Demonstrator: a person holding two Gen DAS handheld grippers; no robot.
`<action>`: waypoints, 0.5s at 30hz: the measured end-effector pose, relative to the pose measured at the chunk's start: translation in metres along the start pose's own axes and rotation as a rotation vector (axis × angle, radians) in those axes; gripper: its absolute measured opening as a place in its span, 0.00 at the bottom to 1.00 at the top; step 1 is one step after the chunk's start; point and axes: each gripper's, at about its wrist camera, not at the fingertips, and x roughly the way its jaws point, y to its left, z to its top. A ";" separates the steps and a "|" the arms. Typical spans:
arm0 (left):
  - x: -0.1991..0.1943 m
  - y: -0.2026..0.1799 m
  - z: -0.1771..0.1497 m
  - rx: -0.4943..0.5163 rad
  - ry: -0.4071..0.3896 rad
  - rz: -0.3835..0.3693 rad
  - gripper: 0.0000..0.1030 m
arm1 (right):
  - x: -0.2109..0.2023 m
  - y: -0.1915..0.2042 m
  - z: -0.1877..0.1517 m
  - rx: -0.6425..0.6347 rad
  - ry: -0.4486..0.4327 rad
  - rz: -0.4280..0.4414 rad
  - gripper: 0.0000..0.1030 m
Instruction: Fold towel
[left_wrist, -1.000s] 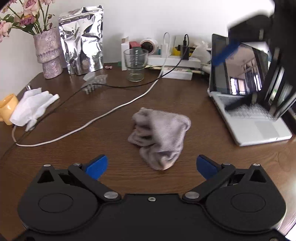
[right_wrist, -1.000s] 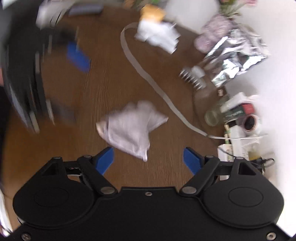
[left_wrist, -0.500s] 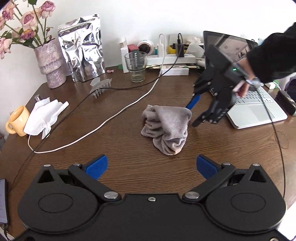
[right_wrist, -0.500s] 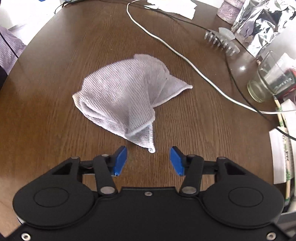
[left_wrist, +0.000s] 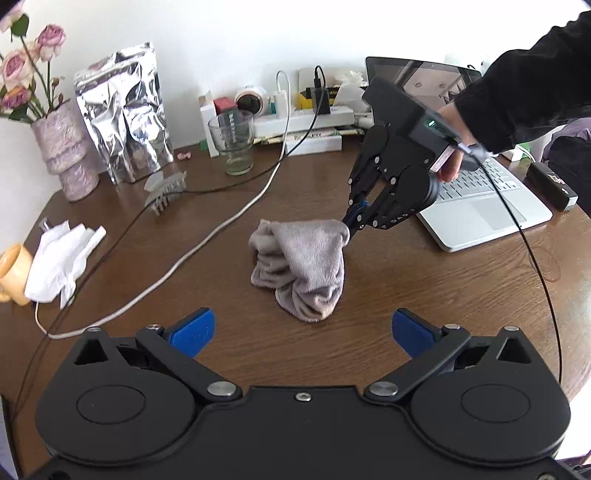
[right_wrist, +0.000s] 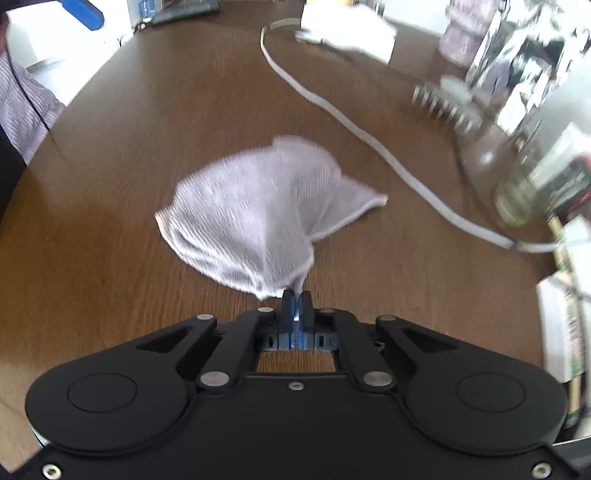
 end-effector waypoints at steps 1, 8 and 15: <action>0.001 0.000 0.001 -0.002 -0.005 -0.001 1.00 | -0.011 0.003 0.005 -0.024 -0.012 -0.014 0.02; 0.004 0.002 0.014 0.030 -0.084 -0.036 1.00 | -0.105 0.024 0.050 -0.182 -0.051 -0.100 0.02; 0.000 0.002 0.030 0.116 -0.211 -0.101 1.00 | -0.164 0.057 0.089 -0.325 0.004 -0.141 0.02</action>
